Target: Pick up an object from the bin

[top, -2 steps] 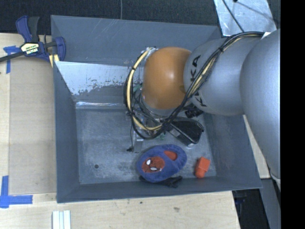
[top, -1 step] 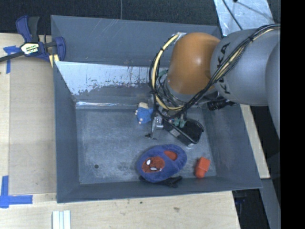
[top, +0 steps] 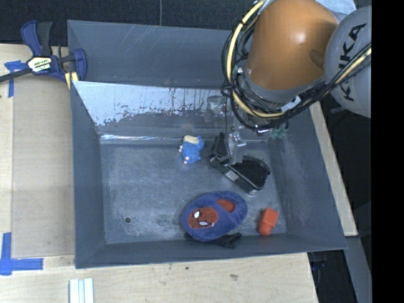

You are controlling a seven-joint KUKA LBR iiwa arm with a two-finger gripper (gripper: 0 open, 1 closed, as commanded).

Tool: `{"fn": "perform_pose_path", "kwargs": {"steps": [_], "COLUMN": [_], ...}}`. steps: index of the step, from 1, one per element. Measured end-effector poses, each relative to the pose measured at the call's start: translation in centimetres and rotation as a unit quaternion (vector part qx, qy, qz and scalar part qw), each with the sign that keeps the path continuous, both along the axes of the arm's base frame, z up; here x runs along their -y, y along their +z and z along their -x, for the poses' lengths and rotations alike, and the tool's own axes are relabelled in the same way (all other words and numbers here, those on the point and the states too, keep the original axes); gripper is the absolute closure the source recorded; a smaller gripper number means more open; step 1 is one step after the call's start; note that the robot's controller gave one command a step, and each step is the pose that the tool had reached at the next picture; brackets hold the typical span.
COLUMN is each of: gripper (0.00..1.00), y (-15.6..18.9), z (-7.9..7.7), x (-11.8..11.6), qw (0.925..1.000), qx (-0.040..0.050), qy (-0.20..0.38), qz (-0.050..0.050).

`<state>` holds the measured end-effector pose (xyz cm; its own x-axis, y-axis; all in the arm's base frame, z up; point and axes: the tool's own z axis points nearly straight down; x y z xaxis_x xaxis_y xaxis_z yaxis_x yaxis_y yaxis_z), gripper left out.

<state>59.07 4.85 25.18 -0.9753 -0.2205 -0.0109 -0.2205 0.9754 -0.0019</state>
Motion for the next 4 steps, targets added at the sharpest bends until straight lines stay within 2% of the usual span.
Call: {"fn": "perform_pose_path", "kwargs": {"steps": [1,2,3,4], "gripper": [0.00,0.00,0.00,0.00], "y": [-8.4,-10.7,-10.2,-10.8], "z": [-1.2,0.9,3.6,9.4], "x": [0.2,0.4,0.5,0.1], "qw": [0.9981,0.9938,0.9896,0.9891], "qx": [-0.0071,-0.0054,-0.0050,-0.0066], "qy": [0.061,0.111,0.144,0.147], "qz": [0.000,0.001,0.001,0.001]}}
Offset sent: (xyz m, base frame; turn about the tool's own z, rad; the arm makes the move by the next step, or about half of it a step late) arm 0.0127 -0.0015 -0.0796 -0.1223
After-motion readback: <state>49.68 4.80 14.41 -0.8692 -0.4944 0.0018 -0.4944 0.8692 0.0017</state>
